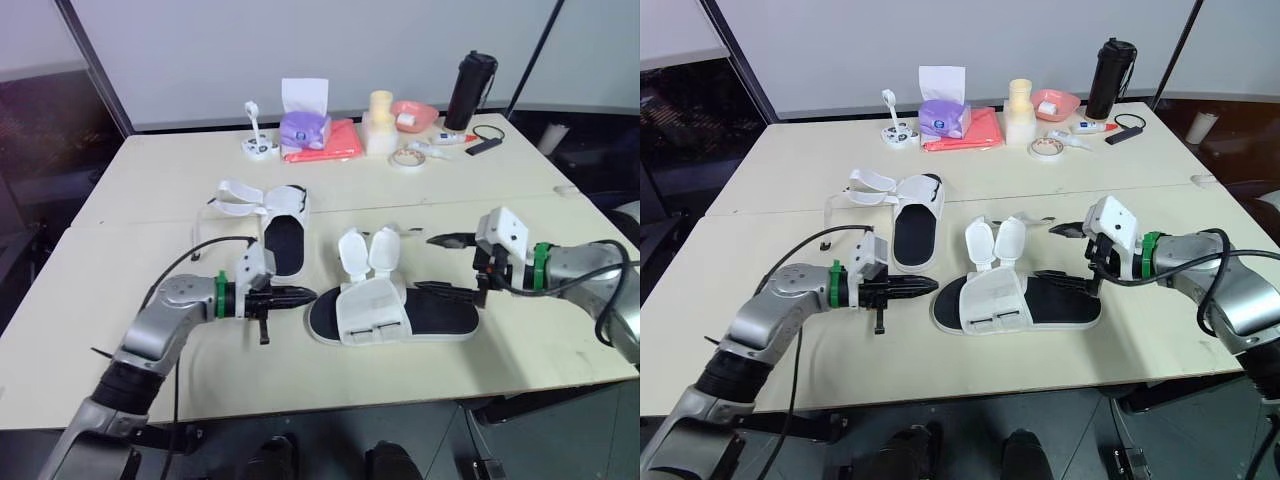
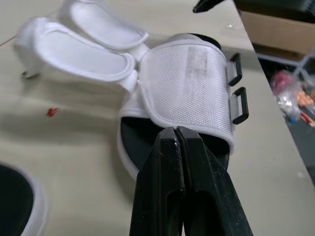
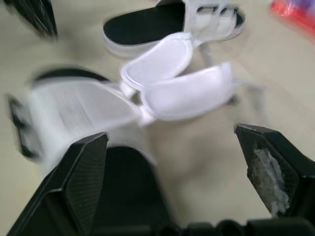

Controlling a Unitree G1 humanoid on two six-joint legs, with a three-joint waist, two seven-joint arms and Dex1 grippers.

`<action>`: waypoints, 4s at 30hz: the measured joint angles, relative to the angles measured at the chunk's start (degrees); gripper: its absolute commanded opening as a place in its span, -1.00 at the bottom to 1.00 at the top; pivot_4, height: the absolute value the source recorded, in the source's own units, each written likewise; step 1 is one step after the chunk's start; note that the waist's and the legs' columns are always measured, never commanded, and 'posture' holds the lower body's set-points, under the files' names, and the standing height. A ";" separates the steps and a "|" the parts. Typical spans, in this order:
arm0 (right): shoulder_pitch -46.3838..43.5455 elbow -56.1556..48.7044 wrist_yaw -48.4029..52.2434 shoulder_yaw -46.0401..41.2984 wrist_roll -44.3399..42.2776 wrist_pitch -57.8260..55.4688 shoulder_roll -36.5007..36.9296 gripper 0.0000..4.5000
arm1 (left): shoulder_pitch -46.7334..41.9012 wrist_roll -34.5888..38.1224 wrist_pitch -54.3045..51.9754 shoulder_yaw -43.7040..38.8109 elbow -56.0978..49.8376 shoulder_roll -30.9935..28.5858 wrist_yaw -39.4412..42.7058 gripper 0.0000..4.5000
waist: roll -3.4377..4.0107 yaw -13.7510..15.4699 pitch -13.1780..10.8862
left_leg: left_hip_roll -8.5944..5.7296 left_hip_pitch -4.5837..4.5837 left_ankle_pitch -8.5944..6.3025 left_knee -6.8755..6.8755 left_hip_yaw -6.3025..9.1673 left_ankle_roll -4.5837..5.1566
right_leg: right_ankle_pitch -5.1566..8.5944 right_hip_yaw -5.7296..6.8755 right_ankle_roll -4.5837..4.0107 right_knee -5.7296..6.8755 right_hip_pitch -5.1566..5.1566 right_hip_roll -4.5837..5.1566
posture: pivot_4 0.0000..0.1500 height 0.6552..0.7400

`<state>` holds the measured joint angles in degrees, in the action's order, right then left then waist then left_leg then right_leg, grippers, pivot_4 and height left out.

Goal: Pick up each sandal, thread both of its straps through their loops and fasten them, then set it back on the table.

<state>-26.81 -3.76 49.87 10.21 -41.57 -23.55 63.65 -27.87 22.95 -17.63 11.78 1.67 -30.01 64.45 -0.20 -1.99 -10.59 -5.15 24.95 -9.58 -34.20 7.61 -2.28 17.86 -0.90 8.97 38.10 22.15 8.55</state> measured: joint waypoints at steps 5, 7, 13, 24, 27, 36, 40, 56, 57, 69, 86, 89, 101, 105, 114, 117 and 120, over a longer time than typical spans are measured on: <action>-5.78 0.14 -1.92 -2.04 -4.50 -16.90 -4.68 0.97 | -2.32 -2.56 1.77 3.31 5.71 3.45 2.80 -1.00 | 0.00 -0.05 0.00 | -0.06 0.06 -0.02 -0.03 -0.07 0.03 | 0.00 0.03 0.02 0.01 0.05 0.00 | 1.00 1.00; -7.57 1.04 -0.79 -2.06 -3.57 -19.41 -5.80 0.97 | -2.58 -3.36 1.62 4.01 7.28 3.85 3.57 -1.00 | -0.01 -0.08 -0.01 | -0.07 0.09 -0.03 -0.04 -0.13 0.05 | 0.00 0.06 0.03 0.00 0.07 0.00 | 1.00 1.00; -12.58 4.21 -0.13 -2.23 -1.17 -25.06 -11.85 0.97 | -3.95 -6.85 2.40 6.60 8.13 4.45 5.25 -1.00 | -0.02 -0.17 -0.01 | -0.07 0.12 -0.03 -0.10 -0.15 0.05 | -0.01 0.08 0.03 0.04 0.08 0.00 | 1.00 1.00; -14.52 5.17 -1.54 -9.37 -3.33 -36.60 -15.92 0.97 | -4.00 -8.95 5.04 6.57 12.30 10.04 2.82 -1.00 | -0.02 0.42 0.00 | -0.09 0.34 -0.07 -0.57 -0.06 0.12 | -0.04 0.18 0.09 0.12 0.07 -0.02 | 1.00 1.00; -14.52 5.18 -1.63 -9.84 -3.73 -39.36 -16.82 0.97 | -4.01 -9.19 6.21 6.56 13.91 11.18 2.79 -1.00 | -0.01 1.06 0.00 | -0.11 0.39 -0.10 -0.74 -0.06 0.18 | -0.07 0.18 0.15 0.12 0.04 -0.01 | 1.00 1.00; -18.10 16.24 -4.38 -11.45 -1.86 -42.35 -22.43 0.97 | -3.96 -9.89 9.48 6.37 16.54 12.33 2.41 -1.00 | -0.03 1.36 0.02 | -0.13 0.40 -0.13 -0.86 0.02 0.21 | -0.13 0.19 0.24 0.10 -0.05 0.02 | 1.00 1.00; -20.35 19.77 -4.53 -14.71 -1.70 -42.69 -22.48 0.97 | -3.94 -9.95 9.59 6.37 16.58 12.37 2.25 -1.00 | -0.02 1.34 0.03 | -0.14 0.40 -0.13 -0.87 0.03 0.22 | -0.13 0.19 0.24 0.10 -0.06 0.01 | 1.00 1.00; -19.79 24.96 -5.51 -17.44 0.94 -44.56 -27.67 0.97 | -3.95 -9.97 9.49 6.42 16.35 12.25 2.02 -1.00 | -0.01 1.21 0.04 | -0.16 0.39 -0.13 -0.87 0.01 0.22 | -0.14 0.20 0.25 0.11 -0.06 0.01 | 1.00 1.00; -19.84 25.96 -5.50 -17.40 1.13 -44.13 -28.64 0.97 | -3.97 -9.98 9.47 6.43 16.34 12.26 2.01 -1.00 | -0.02 1.22 0.04 | -0.17 0.39 -0.13 -0.88 0.02 0.22 | -0.14 0.21 0.25 0.11 -0.08 0.00 | 1.00 1.00; -32.84 46.31 -5.61 -20.30 5.05 -35.35 -36.29 0.97 | -3.78 -9.99 9.10 6.44 15.81 12.23 1.63 -1.00 | 0.00 1.20 0.04 | -0.19 0.39 -0.13 -0.87 0.02 0.21 | -0.15 0.21 0.26 0.12 -0.07 0.00 | 1.00 1.00; -37.86 50.70 -5.50 -26.30 5.27 -34.92 -36.56 0.63 | -3.52 -10.00 8.35 5.94 15.44 12.69 1.17 -1.00 | 0.01 1.16 0.05 | -0.18 0.40 -0.13 -0.85 0.02 0.21 | -0.15 0.20 0.26 0.12 -0.04 0.00 | 1.00 1.00; -37.40 48.01 -5.50 -26.63 5.02 -35.94 -36.56 -0.07 | -3.58 -10.00 8.37 5.93 15.58 12.77 1.18 -1.00 | 0.01 1.18 0.05 | -0.19 0.40 -0.13 -0.84 0.03 0.21 | -0.15 0.19 0.26 0.12 -0.03 0.00 | 1.00 1.00; -24.95 12.56 -5.22 -25.34 -3.01 -45.22 -34.91 -0.97 | -4.05 -10.05 8.37 5.81 16.38 13.20 1.28 -1.00 | 0.01 1.28 0.05 | -0.18 0.43 -0.13 -0.85 0.21 0.21 | -0.15 0.20 0.27 0.11 0.00 0.02 | 1.00 1.00; -14.47 -5.67 0.30 -19.30 -2.39 -39.59 -28.10 -0.97 | -4.26 -10.17 8.35 5.83 16.64 13.38 1.33 -1.00 | 0.00 1.38 0.05 | -0.19 0.44 -0.14 -0.85 0.17 0.22 | -0.14 0.22 0.28 0.07 -0.02 0.02 | 1.00 1.00; 3.97 -28.26 6.68 -10.99 6.83 -19.74 -18.43 -0.97 | -4.21 -10.50 8.20 5.59 16.63 13.45 1.41 -1.00 | -0.04 1.30 0.04 | -0.15 0.42 -0.15 -0.88 0.10 0.23 | -0.15 0.24 0.31 0.02 -0.10 0.02 | 1.00 1.00; 7.61 -29.18 8.47 -10.85 8.02 -16.76 -15.83 -0.97 | -4.28 -10.74 8.18 5.59 16.62 13.50 1.42 -1.00 | -0.05 1.33 0.05 | -0.14 0.40 -0.15 -0.88 0.11 0.23 | -0.15 0.25 0.30 0.01 -0.12 0.01 | 1.00 1.00; 9.81 -29.72 10.08 -10.24 8.92 -15.27 -13.61 -0.97 | -4.34 -10.95 8.17 5.58 16.64 13.62 1.50 -1.00 | -0.06 1.39 0.04 | -0.13 0.40 -0.15 -0.88 0.13 0.24 | -0.15 0.27 0.30 -0.01 -0.13 0.02 | 1.00 1.00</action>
<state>-17.00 -33.48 59.95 -0.03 -32.65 -38.83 50.03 -32.21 12.00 -9.46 17.36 18.31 -16.40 65.95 -0.25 -0.60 -10.55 -5.28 25.35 -9.73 -35.08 7.74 -2.04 17.71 -0.63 9.27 38.10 22.02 8.57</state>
